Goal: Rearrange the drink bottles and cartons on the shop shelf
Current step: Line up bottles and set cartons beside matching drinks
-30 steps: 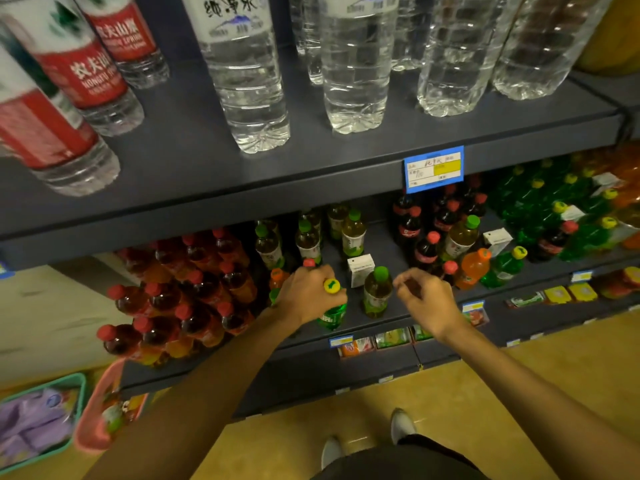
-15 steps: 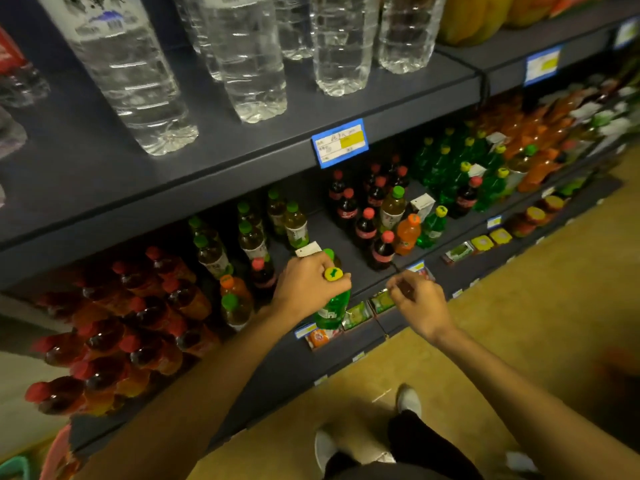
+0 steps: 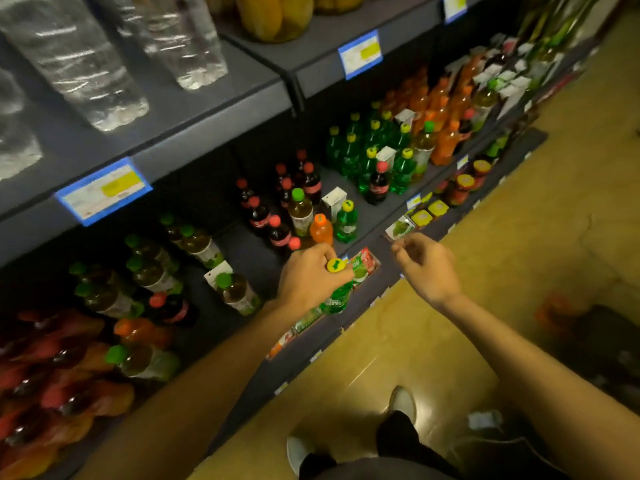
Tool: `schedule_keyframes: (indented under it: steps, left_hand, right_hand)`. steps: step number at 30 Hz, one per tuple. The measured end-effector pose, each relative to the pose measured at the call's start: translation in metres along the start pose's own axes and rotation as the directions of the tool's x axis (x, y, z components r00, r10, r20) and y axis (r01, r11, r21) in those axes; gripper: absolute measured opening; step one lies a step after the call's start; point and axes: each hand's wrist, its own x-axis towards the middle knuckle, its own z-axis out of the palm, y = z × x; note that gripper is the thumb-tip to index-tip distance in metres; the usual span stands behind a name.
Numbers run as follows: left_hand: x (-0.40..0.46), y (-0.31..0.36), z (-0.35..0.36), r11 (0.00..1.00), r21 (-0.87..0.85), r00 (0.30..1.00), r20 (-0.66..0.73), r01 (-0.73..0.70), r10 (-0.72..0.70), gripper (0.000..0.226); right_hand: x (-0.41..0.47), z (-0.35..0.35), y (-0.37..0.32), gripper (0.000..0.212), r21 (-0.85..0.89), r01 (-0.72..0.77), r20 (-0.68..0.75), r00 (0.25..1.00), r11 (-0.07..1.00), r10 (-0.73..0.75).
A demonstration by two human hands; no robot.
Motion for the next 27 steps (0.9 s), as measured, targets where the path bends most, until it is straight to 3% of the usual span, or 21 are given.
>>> schedule_keyframes:
  steps: [11,16,27]
  left_hand:
    - [0.079,0.098,0.1,0.995,-0.085,0.997,-0.052,0.049,-0.053,0.034]
    - [0.11,0.119,0.112,0.998,-0.016,0.996,-0.059,0.061,-0.062,0.032]
    - [0.229,0.12,0.137,0.988,0.098,0.993,-0.016,0.119,-0.118,0.04]
  right_hand:
    - [0.072,-0.123,0.112,0.01,0.004,-0.092,-0.053,0.994,0.996,0.092]
    - [0.115,-0.131,0.118,0.007,0.025,-0.076,-0.007,0.997,0.997,0.076]
    - [0.263,-0.129,0.116,0.005,-0.113,0.038,0.075,0.997,0.993,-0.029]
